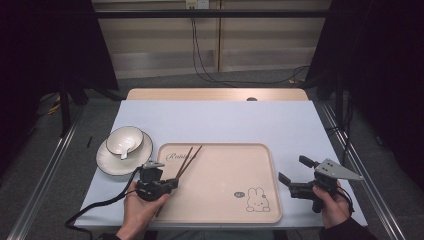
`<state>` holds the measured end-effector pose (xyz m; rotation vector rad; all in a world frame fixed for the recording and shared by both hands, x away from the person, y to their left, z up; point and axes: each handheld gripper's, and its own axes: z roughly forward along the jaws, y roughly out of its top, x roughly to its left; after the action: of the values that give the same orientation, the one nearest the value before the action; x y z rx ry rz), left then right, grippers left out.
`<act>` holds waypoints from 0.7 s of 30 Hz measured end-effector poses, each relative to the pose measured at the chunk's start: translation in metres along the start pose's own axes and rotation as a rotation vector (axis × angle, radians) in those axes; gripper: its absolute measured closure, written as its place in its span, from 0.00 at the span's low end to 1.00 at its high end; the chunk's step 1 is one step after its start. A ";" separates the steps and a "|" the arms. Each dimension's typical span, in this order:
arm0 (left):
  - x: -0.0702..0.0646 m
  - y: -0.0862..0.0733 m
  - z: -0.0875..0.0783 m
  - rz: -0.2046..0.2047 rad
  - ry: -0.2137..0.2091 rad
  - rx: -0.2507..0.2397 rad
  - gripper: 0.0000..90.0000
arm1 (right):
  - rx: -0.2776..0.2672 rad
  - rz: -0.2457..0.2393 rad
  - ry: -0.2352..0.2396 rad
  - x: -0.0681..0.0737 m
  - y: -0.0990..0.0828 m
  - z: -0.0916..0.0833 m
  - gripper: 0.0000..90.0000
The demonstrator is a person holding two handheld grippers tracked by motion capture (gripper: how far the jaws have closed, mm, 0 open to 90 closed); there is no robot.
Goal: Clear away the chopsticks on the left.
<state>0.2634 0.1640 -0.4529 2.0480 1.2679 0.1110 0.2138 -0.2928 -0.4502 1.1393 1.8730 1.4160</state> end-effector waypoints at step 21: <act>-0.002 -0.005 0.011 -0.015 0.007 0.035 0.89 | 0.002 -0.002 -0.001 0.000 0.000 0.000 0.02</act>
<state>0.2639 0.1578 -0.4636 2.0691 1.2980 0.0895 0.2142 -0.2928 -0.4506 1.1382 1.8743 1.4122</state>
